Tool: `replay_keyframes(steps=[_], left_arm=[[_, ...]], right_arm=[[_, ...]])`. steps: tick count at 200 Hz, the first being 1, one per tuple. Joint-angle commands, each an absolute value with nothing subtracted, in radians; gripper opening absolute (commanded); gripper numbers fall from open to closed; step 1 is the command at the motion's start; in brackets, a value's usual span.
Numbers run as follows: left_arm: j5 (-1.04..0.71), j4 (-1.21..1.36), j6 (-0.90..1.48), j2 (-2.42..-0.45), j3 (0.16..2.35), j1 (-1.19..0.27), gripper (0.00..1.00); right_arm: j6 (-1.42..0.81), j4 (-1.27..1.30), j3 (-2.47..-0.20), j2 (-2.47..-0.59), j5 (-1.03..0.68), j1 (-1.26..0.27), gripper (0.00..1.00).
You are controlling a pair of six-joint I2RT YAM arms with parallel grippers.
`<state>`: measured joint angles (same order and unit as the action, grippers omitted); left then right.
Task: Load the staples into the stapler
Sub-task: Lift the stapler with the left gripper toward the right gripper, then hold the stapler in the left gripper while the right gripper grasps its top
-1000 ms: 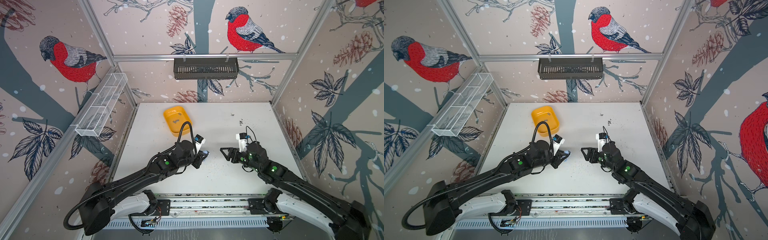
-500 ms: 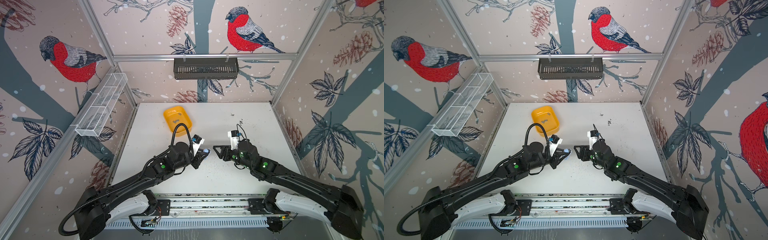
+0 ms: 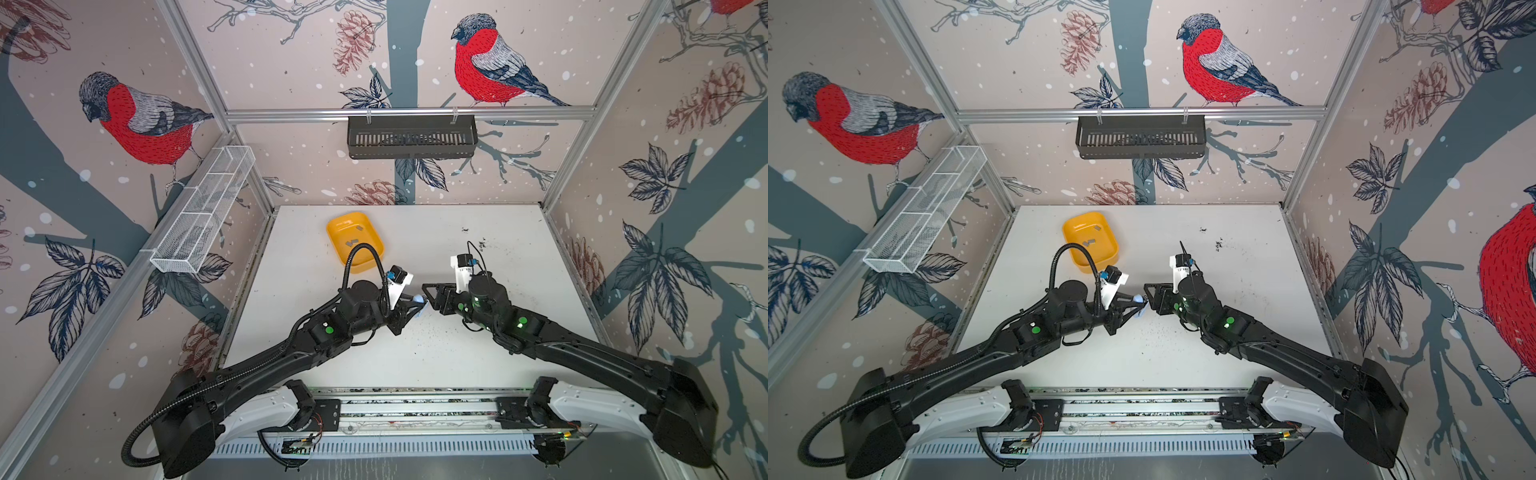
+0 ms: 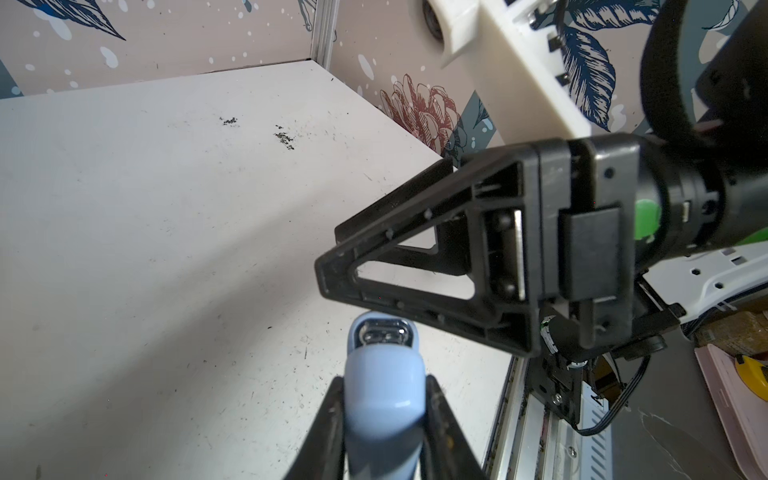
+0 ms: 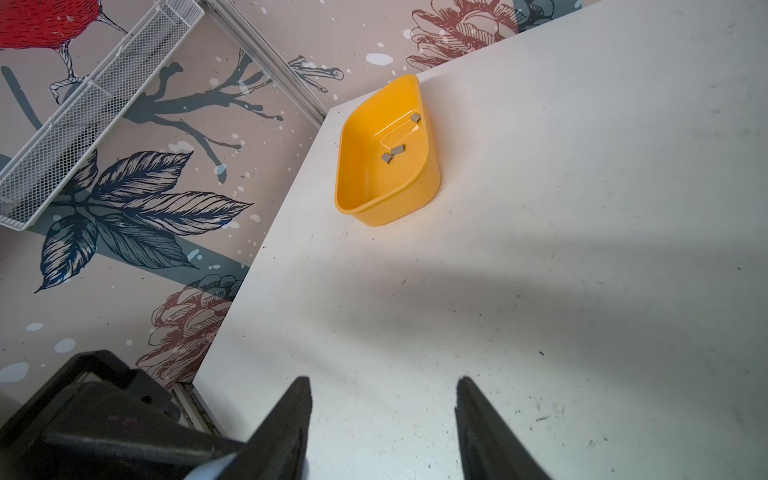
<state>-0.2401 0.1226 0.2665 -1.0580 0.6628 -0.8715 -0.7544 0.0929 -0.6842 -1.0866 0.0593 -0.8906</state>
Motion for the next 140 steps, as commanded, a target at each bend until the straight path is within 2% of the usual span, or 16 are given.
replay_keyframes(steps=[1,65,140], left_arm=[[-0.253,0.176,0.284,-1.066,0.678,-0.868,0.0],[-0.245,0.199,0.292,-1.058,0.687,-0.869,0.0],[-0.232,0.21,0.302,-1.022,0.668,-0.869,0.0]], right_arm=[[-0.729,0.123,-0.693,-1.094,0.06,-0.9,0.57],[-0.73,0.063,-0.698,-1.118,0.1,-0.903,0.51],[-0.726,0.038,-0.7,-1.116,0.139,-0.917,0.52]])
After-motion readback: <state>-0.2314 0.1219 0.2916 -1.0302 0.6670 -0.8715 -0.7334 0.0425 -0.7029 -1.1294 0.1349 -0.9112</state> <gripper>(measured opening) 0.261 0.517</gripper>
